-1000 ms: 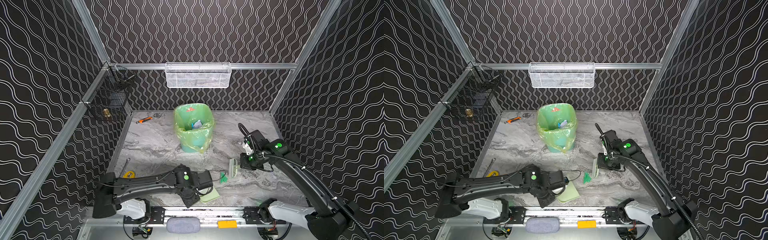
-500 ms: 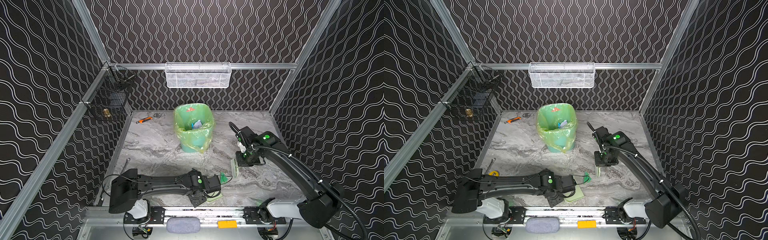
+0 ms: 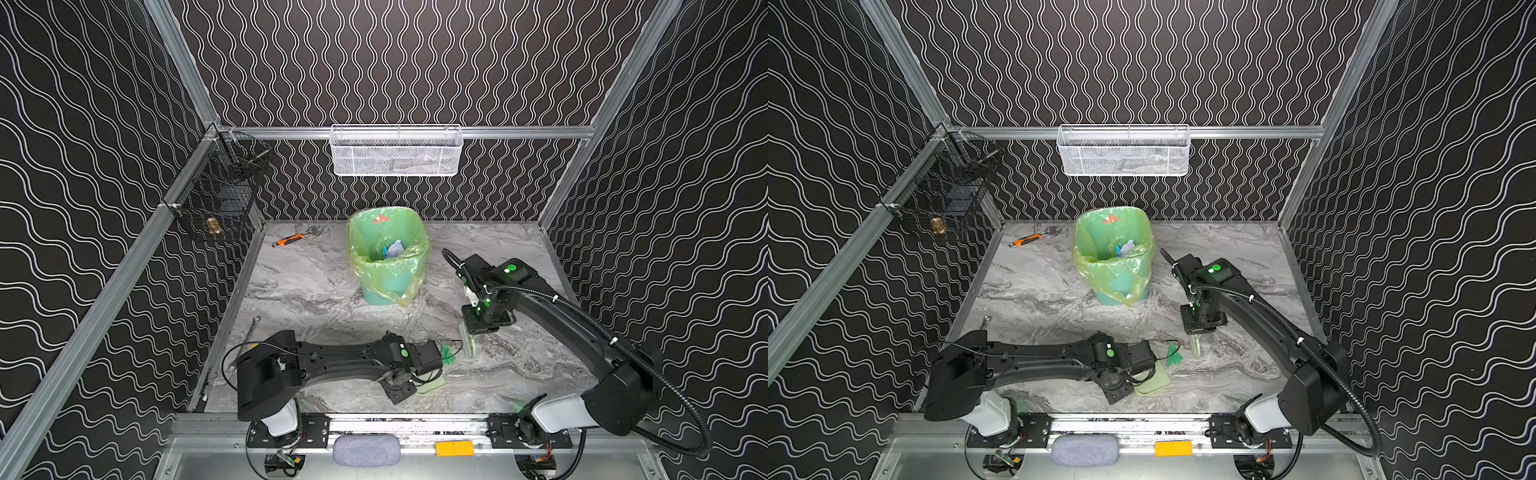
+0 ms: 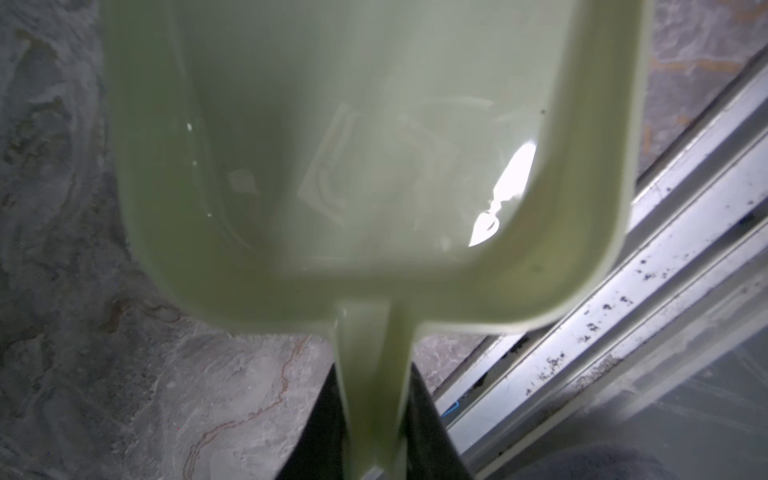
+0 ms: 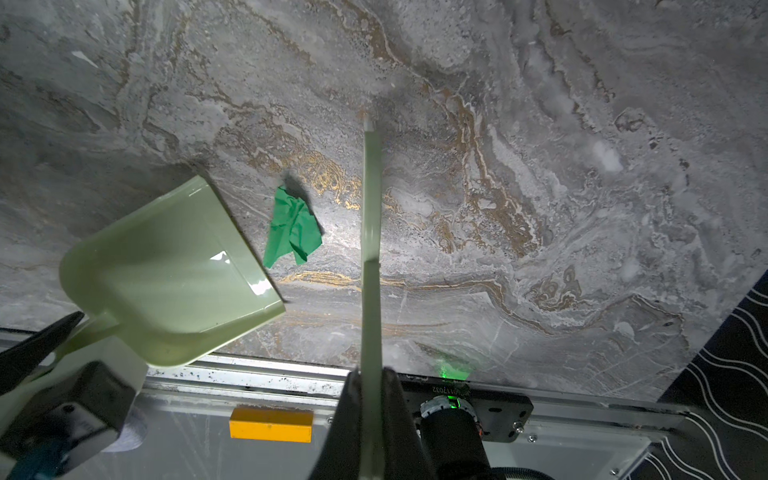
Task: Sweep away the paper scraps from the table
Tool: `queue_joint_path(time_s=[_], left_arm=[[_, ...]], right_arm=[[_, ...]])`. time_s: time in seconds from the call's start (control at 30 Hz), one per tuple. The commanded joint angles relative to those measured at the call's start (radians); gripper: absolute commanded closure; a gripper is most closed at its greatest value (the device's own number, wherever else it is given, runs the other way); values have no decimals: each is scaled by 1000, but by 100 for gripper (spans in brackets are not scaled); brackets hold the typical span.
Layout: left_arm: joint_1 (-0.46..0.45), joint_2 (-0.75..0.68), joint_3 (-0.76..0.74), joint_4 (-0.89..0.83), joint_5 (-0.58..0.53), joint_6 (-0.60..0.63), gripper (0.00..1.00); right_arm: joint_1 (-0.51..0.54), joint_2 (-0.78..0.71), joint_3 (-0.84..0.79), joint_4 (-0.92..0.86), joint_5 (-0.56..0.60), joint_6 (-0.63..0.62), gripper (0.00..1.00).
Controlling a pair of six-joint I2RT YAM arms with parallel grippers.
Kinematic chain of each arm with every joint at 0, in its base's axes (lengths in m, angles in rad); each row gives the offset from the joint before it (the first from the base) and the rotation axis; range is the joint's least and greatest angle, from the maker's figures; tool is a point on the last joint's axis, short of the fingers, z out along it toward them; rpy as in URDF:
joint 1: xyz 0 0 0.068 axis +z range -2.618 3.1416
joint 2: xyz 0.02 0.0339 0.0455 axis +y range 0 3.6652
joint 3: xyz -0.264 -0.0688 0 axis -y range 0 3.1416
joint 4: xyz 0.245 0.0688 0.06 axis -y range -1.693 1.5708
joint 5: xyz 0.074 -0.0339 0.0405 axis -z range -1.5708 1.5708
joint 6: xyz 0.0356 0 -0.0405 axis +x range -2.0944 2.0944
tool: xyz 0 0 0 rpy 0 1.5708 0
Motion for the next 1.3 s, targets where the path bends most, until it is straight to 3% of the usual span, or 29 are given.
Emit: queue_joint_path(time_s=[0.0,0.23,0.57,0.7,0.9,1.27], left_arm=[[13,9,8,16,18,25,88],[36,32,16,29,38,46,88],[62,37,4,59,43,67,88],[67,21,-12,73,36,58,88],[68,-30,-48,99,8,43,88],[68,-232,-96,96,-67,24,88]], right_arm=[[12,15,11,6,-9,-10,100],[92,49,14,33,-68,18,100],[210,27,39,75,-246,129,100],[212,-13,19,44,-227,149,100],[163,-79,4,-16,-160,137,100],[-8,-178,66,-69,-153,64,100]])
